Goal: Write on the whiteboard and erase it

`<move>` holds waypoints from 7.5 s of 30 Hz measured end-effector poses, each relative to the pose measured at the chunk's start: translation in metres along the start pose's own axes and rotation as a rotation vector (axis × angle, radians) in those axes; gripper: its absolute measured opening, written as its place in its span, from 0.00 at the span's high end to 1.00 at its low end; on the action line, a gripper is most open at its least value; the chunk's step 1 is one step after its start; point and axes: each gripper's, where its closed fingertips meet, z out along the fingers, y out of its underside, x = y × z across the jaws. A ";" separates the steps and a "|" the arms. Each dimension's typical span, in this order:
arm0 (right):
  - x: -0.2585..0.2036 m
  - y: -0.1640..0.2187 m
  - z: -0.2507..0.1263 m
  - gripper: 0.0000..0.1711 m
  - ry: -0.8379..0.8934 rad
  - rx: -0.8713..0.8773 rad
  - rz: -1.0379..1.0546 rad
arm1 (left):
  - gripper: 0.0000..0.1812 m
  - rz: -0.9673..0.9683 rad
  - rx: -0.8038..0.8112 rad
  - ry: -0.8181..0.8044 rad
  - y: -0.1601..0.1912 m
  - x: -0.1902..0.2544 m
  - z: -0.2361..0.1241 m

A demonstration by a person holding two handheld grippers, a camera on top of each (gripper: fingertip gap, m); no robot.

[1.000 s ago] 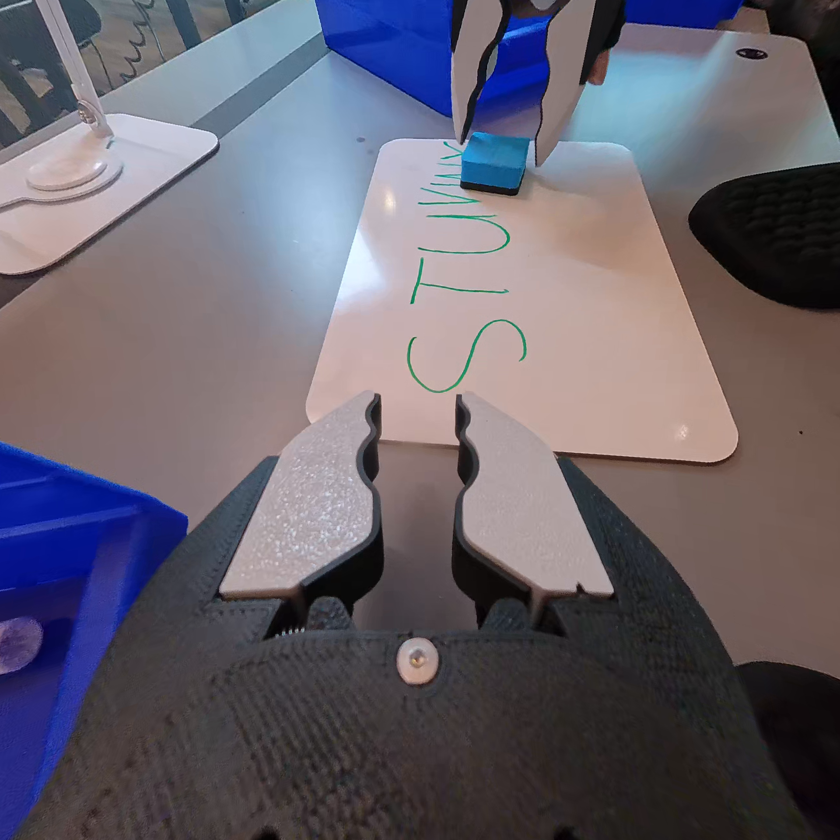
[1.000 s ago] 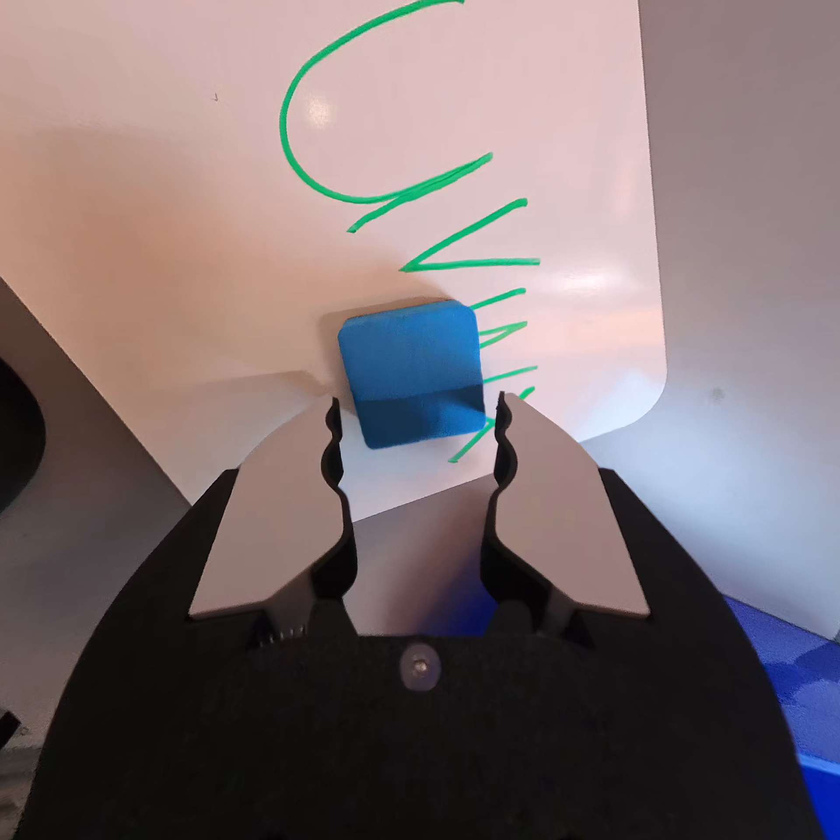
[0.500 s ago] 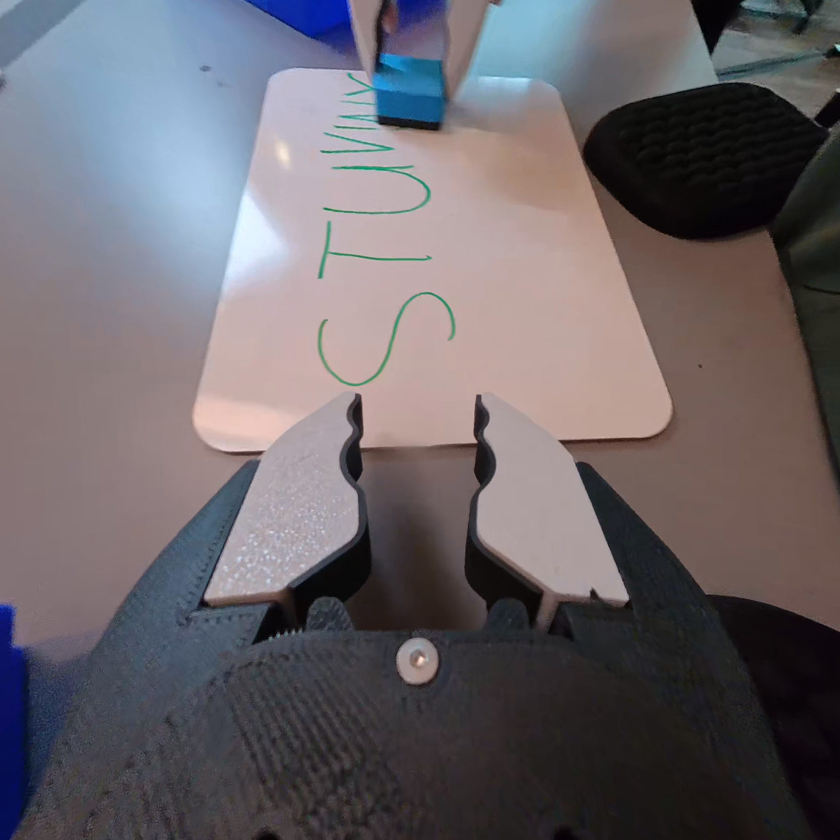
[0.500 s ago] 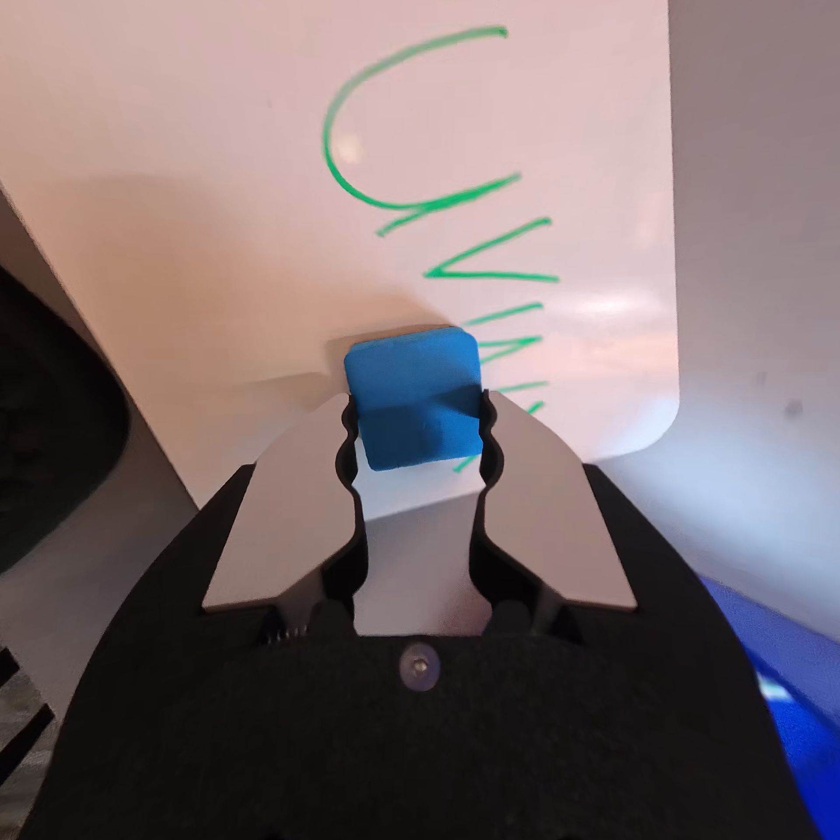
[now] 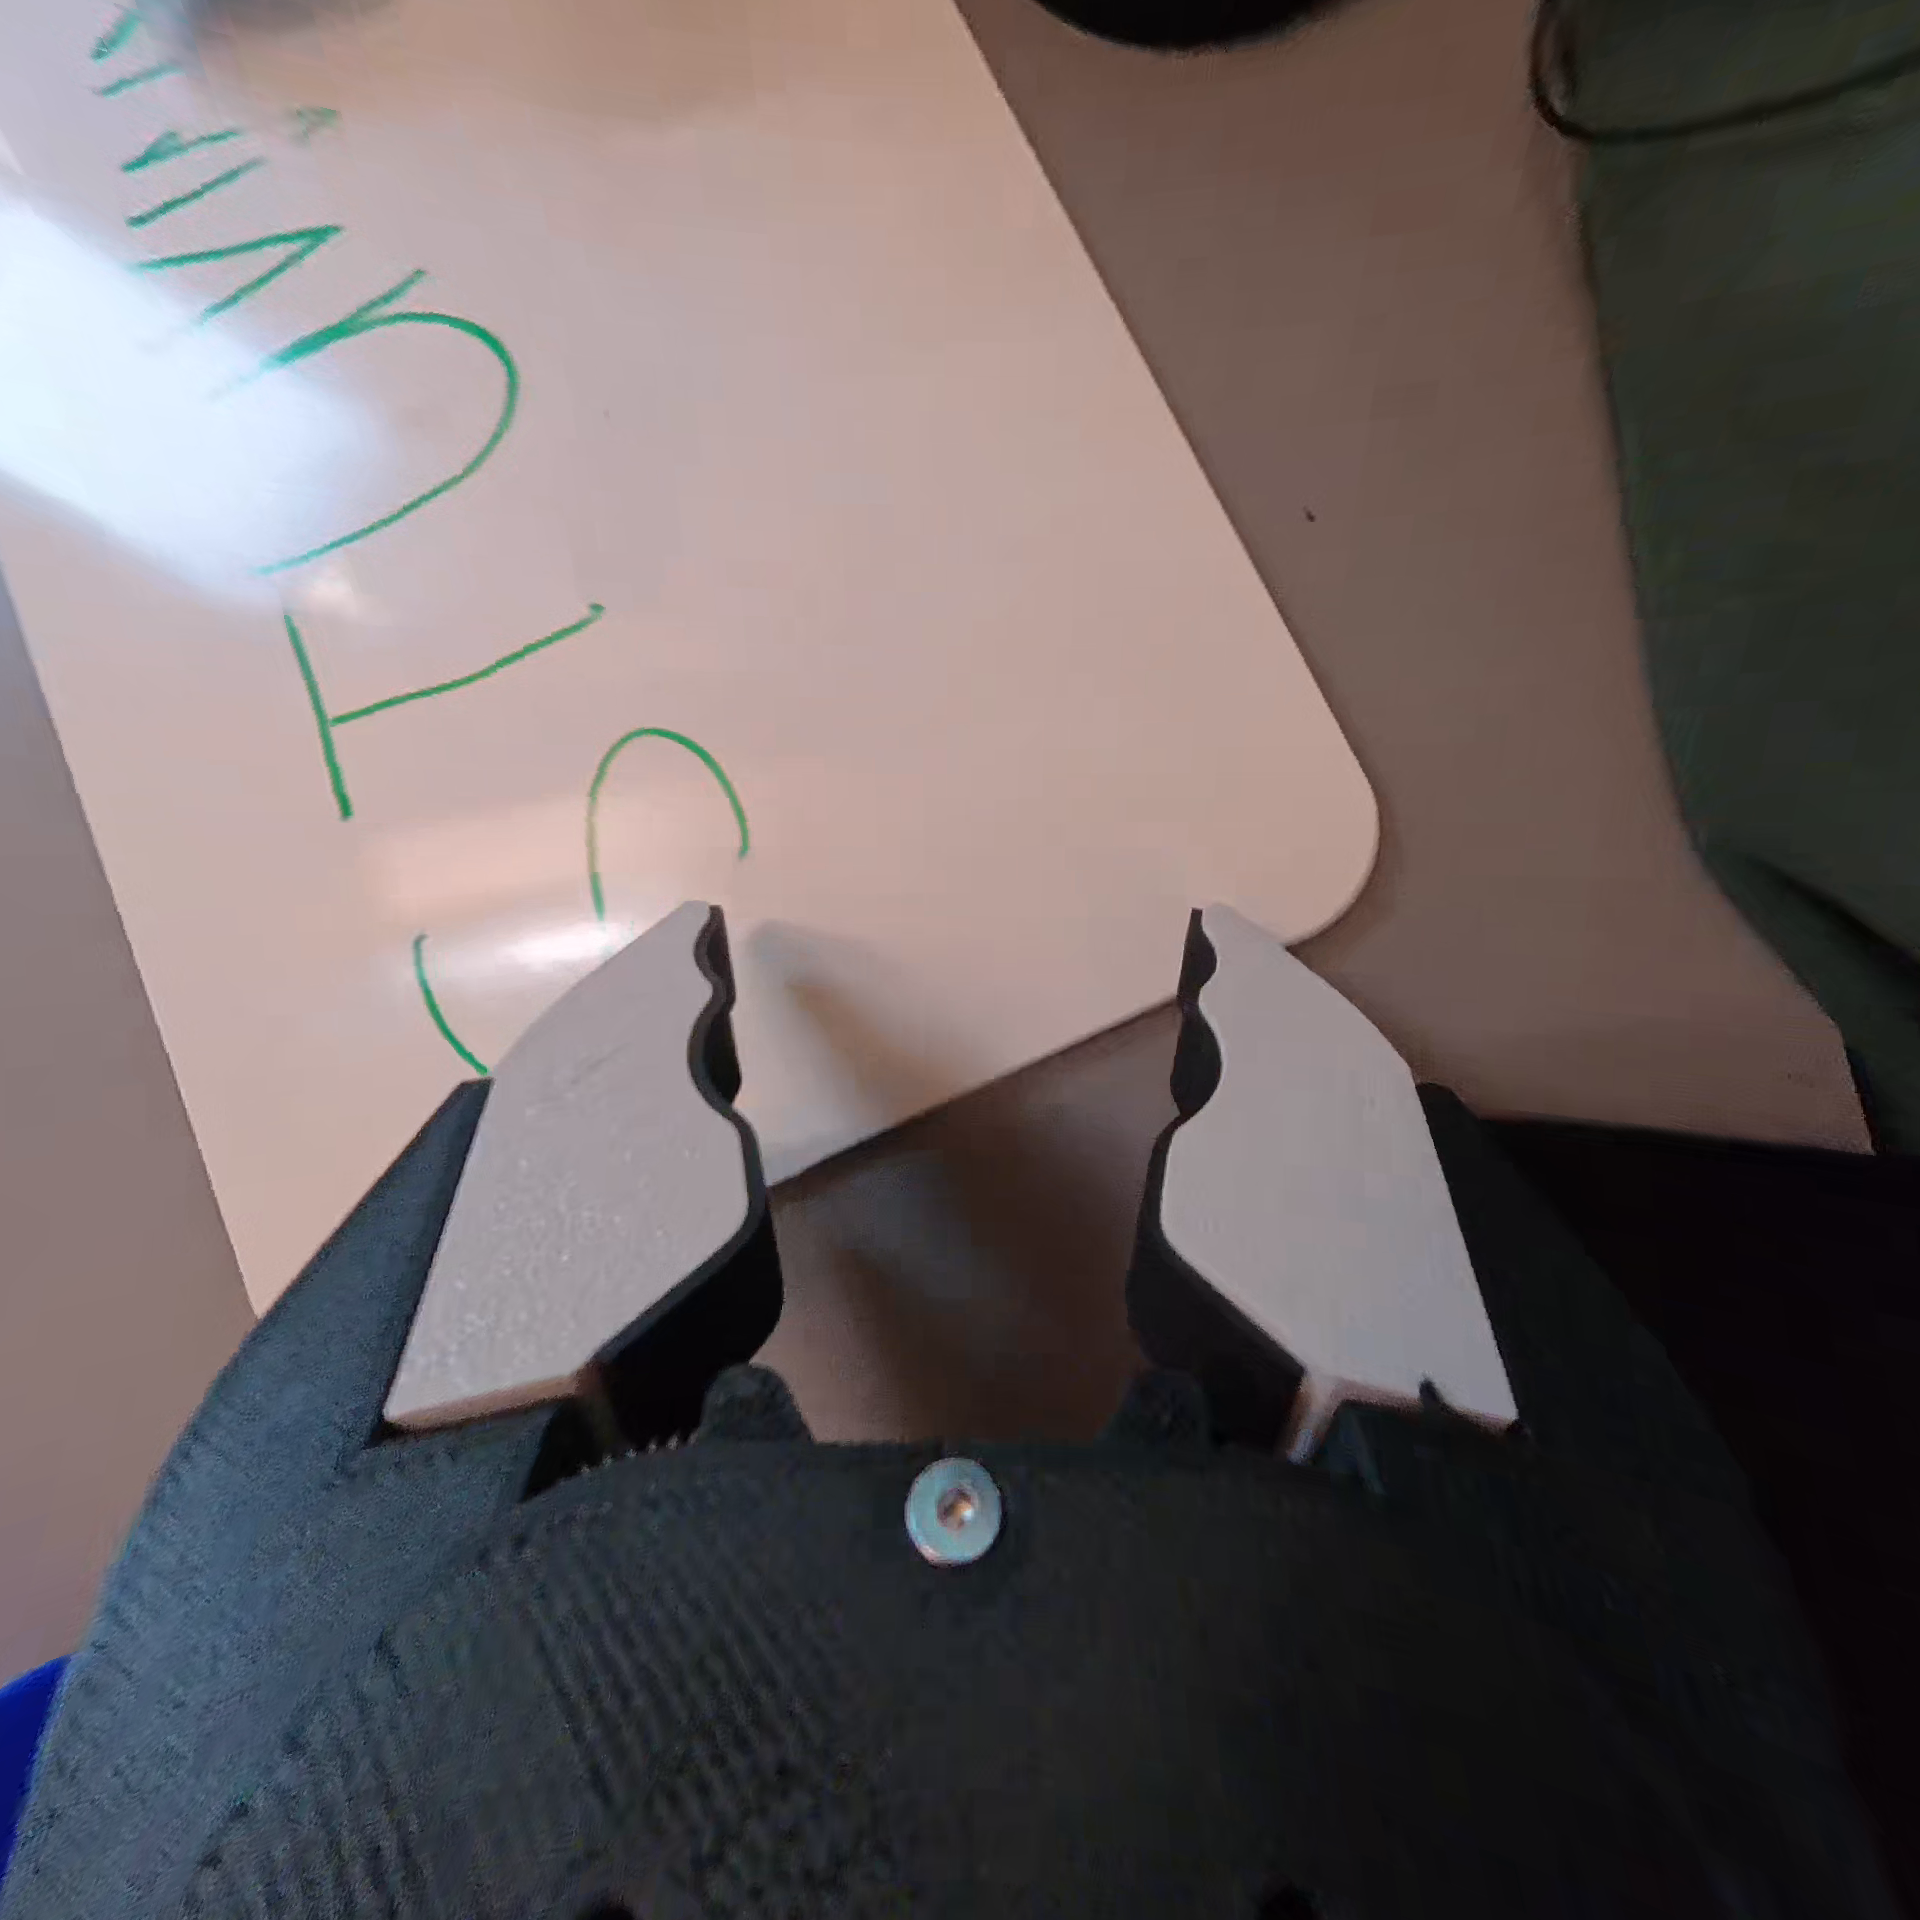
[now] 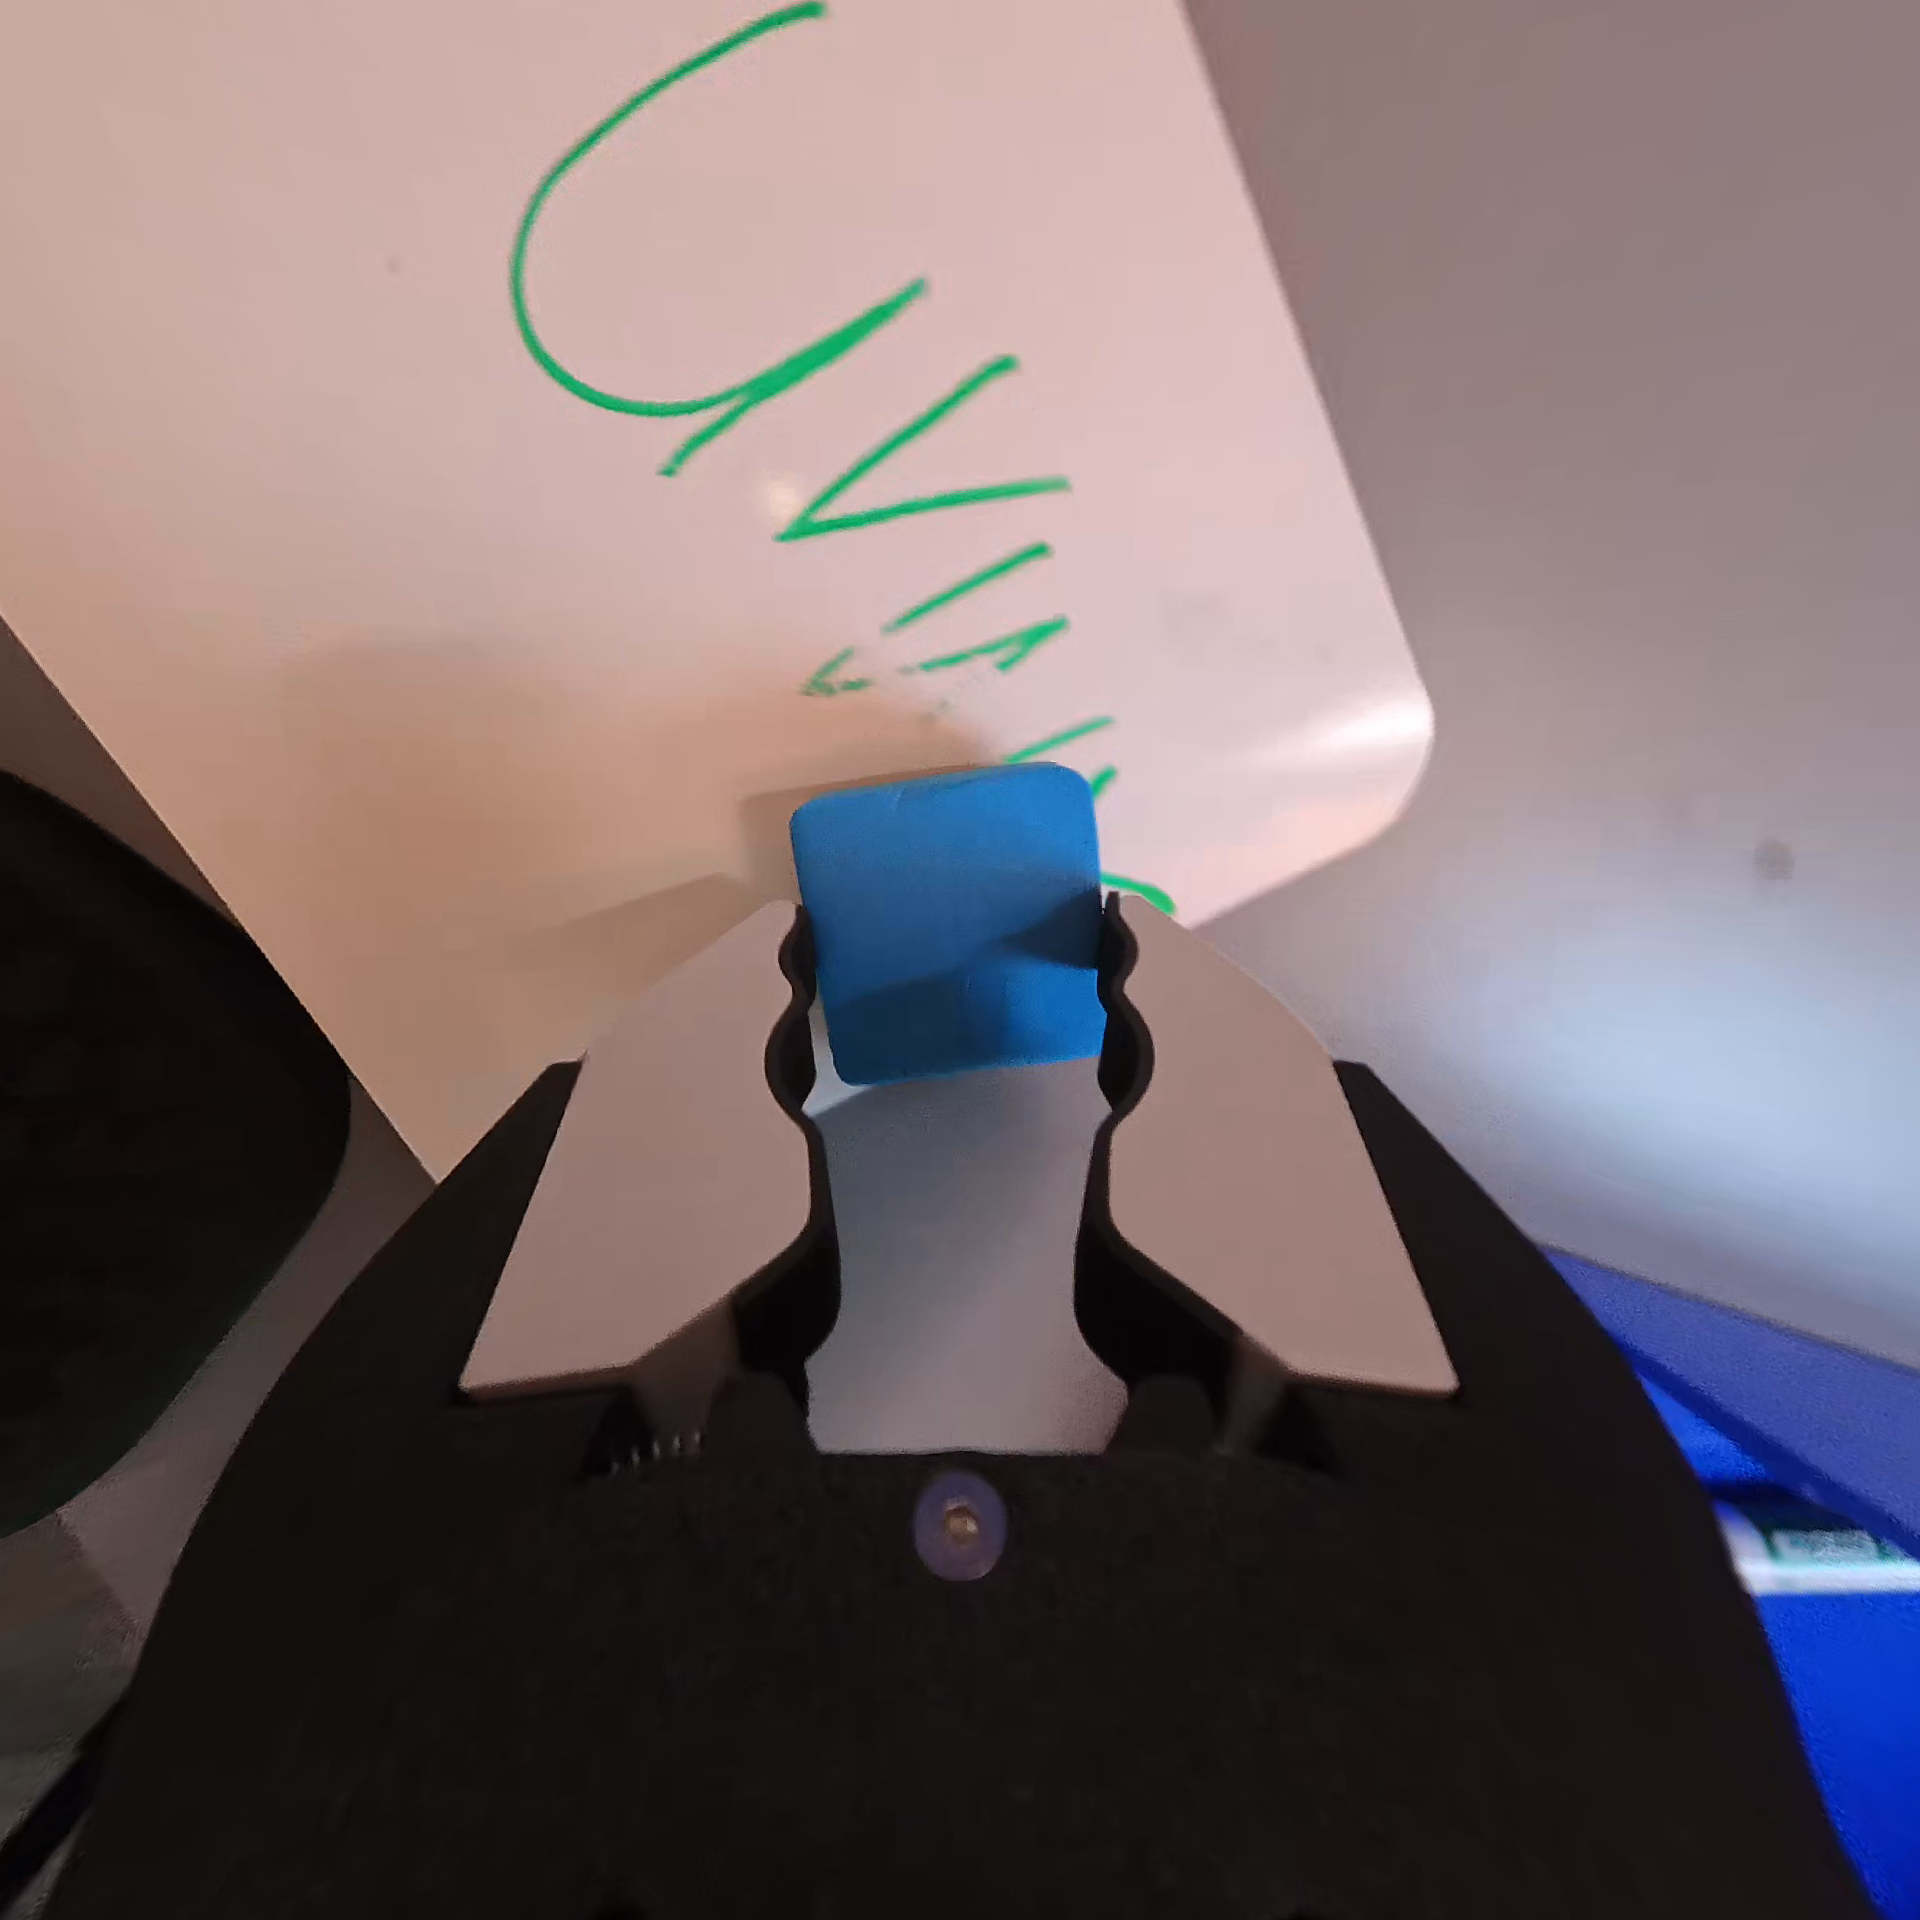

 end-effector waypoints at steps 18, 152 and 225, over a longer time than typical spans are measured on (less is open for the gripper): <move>0.009 -0.013 0.017 0.69 0.027 -0.105 -0.024 | 0.54 -0.004 -0.072 0.066 0.019 0.015 -0.008; -0.042 -0.170 0.065 0.71 -0.180 -0.015 -0.144 | 0.64 -0.197 0.097 -0.109 0.054 -0.046 -0.029; -0.101 -0.231 0.091 0.71 -0.239 -0.001 -0.188 | 0.68 -0.246 0.055 -0.160 0.057 -0.044 -0.034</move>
